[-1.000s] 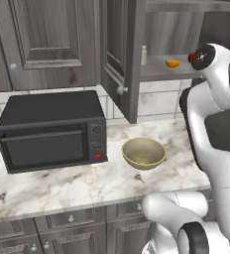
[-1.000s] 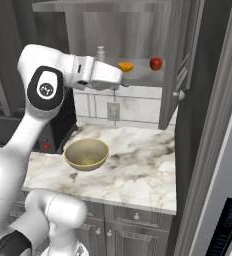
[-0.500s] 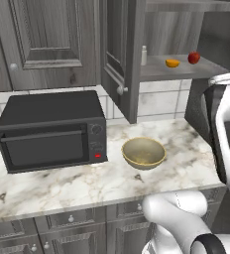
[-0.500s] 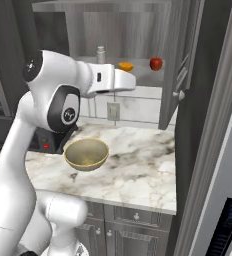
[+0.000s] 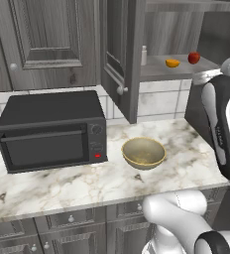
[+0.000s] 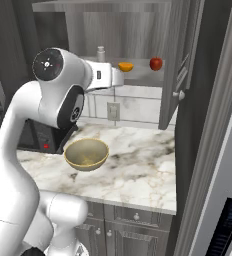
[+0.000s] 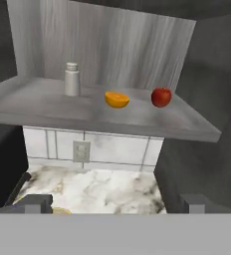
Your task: Open the cabinet. Pick the orange and apple from the cabinet and place them into the bowl. Then close the cabinet.
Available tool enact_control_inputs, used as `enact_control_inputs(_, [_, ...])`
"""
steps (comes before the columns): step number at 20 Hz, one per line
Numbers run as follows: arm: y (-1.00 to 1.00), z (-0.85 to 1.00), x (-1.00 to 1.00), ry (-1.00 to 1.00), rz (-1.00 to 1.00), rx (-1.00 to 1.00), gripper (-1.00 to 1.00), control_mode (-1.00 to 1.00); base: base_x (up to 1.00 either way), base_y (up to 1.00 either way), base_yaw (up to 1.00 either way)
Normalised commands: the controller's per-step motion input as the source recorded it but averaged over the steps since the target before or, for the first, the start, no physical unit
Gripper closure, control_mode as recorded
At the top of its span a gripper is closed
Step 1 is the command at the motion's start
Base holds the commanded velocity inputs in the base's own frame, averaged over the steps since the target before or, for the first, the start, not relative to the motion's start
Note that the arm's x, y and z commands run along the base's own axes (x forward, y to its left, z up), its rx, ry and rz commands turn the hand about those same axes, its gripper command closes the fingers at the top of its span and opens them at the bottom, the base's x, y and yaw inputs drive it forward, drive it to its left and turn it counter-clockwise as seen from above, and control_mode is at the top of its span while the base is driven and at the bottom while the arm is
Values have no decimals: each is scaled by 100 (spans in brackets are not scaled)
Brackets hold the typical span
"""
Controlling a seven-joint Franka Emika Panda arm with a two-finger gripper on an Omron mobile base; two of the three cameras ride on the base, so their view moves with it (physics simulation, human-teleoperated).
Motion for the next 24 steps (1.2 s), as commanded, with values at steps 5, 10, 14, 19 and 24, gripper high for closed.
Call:
enact_control_inputs(5, [0,6,58,-7,16,18,-100,-100,0,0,0])
enact_control_inputs(10, [0,0,49,0,2,1,-100,-100,0,0,0])
enact_control_inputs(14, [21,0,49,2,0,-2,-100,-100,0,0,0])
enact_control_inputs(19, [19,0,38,0,-2,-3,-100,-100,0,0,0])
enact_control_inputs(24, [4,0,52,0,-1,0,-100,-100,0,0,0])
